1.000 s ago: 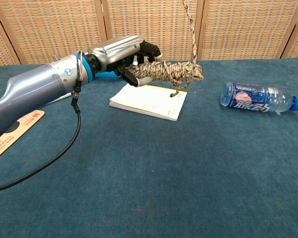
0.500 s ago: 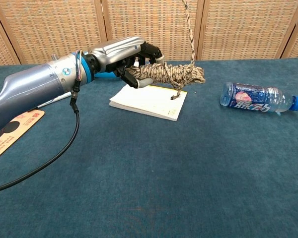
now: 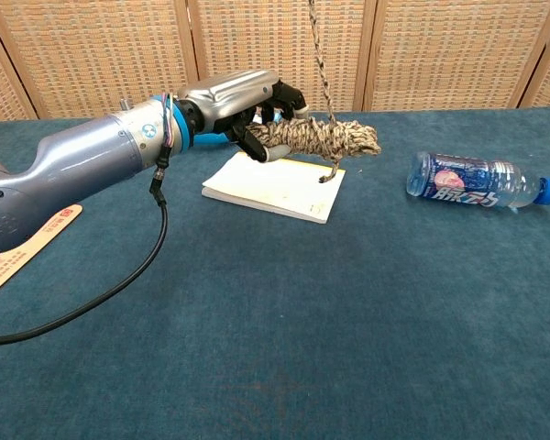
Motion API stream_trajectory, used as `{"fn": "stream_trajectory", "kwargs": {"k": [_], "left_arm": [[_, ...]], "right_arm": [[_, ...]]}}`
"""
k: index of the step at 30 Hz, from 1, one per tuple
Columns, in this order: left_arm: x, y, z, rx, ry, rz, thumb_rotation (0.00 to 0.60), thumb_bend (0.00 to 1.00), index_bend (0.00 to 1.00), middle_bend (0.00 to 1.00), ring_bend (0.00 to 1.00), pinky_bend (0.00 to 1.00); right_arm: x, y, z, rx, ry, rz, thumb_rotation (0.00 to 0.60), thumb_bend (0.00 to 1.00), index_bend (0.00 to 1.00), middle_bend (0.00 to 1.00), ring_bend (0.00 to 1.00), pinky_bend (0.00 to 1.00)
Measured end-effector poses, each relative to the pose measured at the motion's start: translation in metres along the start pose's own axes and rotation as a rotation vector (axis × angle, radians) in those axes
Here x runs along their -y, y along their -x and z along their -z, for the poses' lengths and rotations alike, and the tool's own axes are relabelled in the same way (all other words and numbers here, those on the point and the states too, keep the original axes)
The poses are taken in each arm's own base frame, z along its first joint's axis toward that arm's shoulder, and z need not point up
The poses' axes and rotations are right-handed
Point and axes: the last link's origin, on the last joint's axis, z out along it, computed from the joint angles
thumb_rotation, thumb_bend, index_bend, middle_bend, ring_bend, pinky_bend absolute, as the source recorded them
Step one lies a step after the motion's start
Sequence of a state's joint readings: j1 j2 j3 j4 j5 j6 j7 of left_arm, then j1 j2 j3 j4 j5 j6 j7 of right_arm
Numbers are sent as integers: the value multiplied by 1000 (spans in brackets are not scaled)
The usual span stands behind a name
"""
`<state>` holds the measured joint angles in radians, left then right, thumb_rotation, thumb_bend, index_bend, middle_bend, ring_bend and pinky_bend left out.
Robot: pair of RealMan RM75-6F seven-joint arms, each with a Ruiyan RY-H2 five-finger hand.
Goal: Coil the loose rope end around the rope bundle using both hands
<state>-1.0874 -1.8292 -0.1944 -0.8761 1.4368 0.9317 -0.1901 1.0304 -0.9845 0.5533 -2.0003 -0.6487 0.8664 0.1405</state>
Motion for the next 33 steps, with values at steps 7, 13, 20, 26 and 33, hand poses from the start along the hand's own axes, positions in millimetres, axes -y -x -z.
{"fn": "stream_trajectory", "kwargs": {"k": [7,13,20,26,33], "left_arm": [[-9,6,2,25,43,-7,600,821,715,619,552,705],[-14,9,11,37,113,-14,600,817,715,619,552,705],[-16,2,23,19,202,10,600,807,715,619,552,705],[-13,-6,32,11,248,62,600,806,714,619,552,704],[-14,-16,41,-12,301,151,600,807,715,619,552,704]], "right_arm": [[6,1,-13,-11,0,6,600,449,680,21,0,0],[-4,-7,-24,-49,42,9,600,449,680,21,0,0],[-26,-20,-30,-92,109,9,600,449,680,20,0,0],[-57,-30,-29,-110,185,-16,600,448,680,20,0,0],[-88,-36,-27,-84,264,-45,600,449,680,21,0,0]]}}
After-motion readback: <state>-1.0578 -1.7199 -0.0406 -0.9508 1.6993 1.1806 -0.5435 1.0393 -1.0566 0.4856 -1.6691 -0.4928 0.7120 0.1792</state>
